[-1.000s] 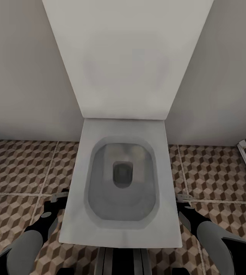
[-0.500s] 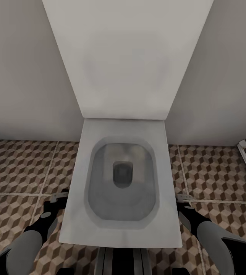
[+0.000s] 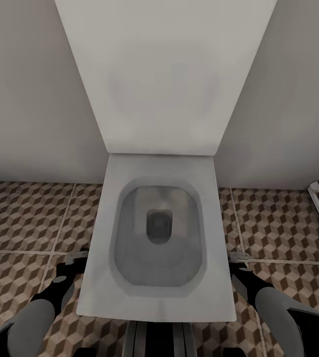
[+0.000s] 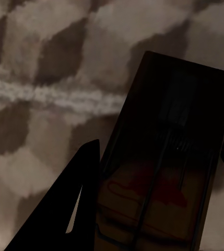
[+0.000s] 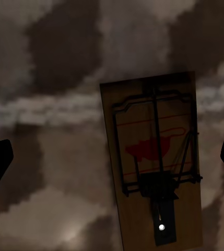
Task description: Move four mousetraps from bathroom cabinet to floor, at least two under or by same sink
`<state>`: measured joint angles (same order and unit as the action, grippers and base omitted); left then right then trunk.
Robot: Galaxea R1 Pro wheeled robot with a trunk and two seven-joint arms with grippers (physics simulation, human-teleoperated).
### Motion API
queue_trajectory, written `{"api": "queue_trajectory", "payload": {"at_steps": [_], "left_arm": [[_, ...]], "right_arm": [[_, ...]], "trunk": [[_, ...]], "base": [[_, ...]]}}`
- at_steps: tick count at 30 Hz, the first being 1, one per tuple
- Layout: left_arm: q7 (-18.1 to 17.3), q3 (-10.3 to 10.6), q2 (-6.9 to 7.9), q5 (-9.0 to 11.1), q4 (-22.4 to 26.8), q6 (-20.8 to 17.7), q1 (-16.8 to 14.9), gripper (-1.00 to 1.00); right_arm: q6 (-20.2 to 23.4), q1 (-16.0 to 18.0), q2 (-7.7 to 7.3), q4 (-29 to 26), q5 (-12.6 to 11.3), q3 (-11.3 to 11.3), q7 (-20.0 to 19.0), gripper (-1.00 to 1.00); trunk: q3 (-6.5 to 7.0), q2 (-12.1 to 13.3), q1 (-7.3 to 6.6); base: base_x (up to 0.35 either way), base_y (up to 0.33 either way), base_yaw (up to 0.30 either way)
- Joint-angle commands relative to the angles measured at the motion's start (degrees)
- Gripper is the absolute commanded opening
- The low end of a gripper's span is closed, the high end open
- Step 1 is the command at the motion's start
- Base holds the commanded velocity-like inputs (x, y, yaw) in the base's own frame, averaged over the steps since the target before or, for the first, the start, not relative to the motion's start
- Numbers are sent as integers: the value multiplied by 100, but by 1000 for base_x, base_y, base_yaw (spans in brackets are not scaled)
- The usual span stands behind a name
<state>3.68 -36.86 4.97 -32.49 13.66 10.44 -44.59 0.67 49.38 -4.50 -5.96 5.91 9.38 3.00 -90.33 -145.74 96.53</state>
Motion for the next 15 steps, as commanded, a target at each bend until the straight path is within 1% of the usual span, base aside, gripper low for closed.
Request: {"api": "queue_trajectory", "payload": {"at_steps": [1,7,15], "left_arm": [[36,-32,4,-64,-25,12,-5,-100],[36,-32,25,-59,-127,-144,-5,-100],[36,-40,30,-55,-172,-179,-5,-100]], "right_arm": [[3,2,2,-1,60,46,8,100],[-12,2,2,-2,61,46,8,100],[-14,2,-5,-2,60,46,8,100]], "trunk": [[-3,-1,-1],[-3,-1,-1],[-3,-1,-1]], "base": [[0,0,0],[0,0,0],[0,0,0]]}}
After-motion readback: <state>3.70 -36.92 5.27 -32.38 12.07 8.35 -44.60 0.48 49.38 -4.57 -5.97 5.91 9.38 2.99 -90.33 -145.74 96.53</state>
